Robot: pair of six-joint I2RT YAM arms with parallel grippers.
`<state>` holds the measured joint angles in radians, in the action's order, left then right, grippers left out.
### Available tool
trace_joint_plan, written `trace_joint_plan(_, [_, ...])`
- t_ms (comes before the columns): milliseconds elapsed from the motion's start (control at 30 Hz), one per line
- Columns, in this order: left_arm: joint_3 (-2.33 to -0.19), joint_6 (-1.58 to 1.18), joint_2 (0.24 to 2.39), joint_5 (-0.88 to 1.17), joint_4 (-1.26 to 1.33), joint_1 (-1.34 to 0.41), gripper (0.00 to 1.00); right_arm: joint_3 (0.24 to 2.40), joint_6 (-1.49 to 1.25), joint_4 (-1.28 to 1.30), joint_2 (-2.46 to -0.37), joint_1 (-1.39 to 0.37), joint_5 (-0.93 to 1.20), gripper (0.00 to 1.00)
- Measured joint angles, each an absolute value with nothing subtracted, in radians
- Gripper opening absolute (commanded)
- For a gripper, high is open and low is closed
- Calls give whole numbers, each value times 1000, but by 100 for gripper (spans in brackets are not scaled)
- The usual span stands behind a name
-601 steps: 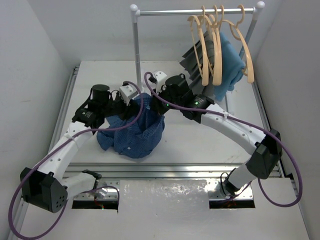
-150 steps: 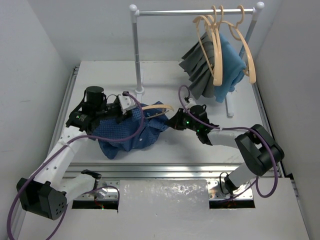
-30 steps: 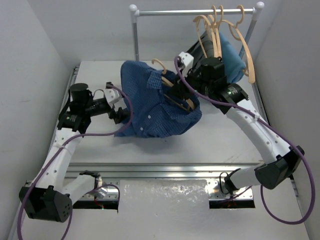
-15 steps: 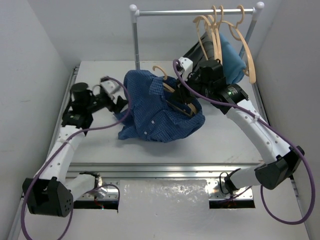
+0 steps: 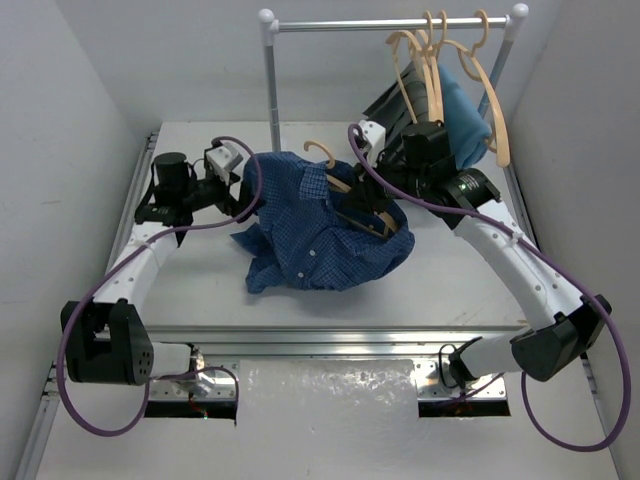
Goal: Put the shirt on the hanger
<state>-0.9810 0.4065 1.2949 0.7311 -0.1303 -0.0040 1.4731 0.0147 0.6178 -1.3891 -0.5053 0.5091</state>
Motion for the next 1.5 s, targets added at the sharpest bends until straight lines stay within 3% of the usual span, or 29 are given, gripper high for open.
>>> trace_joint_plan(300, [-981,175,1311,827,59,-6,69,1446,6,606,-1385,-505,509,0])
trace_joint_plan(400, [-979,134,1363,849,73,-6,49,1446,-4,603,-1385,-505,510,0])
trace_joint_plan(433, [-977,121,1379,850,75,-6,23,1446,-6,603,-1385,-505,511,0])
trace_joint_plan(467, [-973,104,1393,849,73,-6,4,1446,-8,603,-1385,-505,512,0])
trace_joint_plan(500, [-971,96,1403,842,71,-6,0,1446,-9,603,-1385,-505,513,0])
trace_joint_plan(833, [-963,-10,1406,764,152,89,0,1445,-19,612,-1384,-501,461,0])
trace_joint_plan(1433, [-936,-9,1411,882,195,278,0,1441,-54,629,-1349,-498,447,0])
trace_joint_plan(1467, [-934,4,1412,902,190,282,2,1441,-59,629,-1349,-498,447,0])
trace_joint_plan(1500, [-931,25,1408,924,186,282,18,1441,-65,629,-1349,-498,449,0])
